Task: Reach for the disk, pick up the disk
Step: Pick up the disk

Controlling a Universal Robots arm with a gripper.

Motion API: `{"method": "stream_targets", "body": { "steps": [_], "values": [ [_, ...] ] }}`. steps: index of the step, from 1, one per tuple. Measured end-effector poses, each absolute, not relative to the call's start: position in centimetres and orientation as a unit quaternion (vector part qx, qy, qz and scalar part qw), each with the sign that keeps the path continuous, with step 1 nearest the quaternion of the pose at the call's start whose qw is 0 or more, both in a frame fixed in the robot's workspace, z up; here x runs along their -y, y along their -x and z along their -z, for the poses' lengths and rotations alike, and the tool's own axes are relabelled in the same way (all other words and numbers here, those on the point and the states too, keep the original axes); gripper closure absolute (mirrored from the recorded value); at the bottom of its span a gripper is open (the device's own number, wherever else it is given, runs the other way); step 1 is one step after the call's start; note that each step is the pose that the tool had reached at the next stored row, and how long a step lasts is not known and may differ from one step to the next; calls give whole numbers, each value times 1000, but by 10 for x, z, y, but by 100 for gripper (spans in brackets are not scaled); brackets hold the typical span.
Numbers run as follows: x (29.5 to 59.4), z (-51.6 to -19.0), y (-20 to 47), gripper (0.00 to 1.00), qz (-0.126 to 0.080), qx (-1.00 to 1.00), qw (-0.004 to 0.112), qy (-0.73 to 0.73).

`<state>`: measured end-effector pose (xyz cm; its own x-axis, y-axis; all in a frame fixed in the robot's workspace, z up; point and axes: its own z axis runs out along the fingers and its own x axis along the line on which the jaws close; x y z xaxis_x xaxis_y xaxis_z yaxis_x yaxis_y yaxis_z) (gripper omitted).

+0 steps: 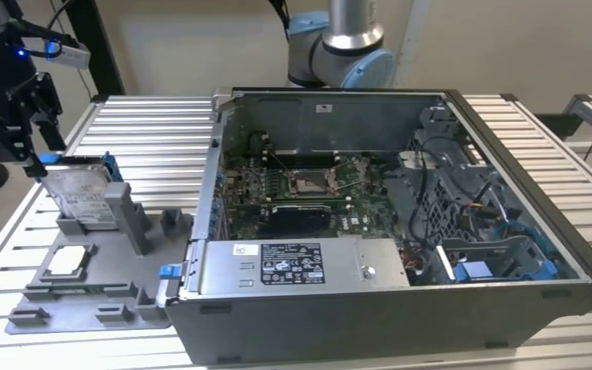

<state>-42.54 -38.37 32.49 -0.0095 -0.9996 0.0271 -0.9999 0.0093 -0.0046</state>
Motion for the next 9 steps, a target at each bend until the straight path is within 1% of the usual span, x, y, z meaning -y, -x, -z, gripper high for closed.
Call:
{"method": "stream_targets", "body": {
  "steps": [9],
  "values": [
    [382, -309, 426, 0, -14, 709, 9, -705]
  ]
}}
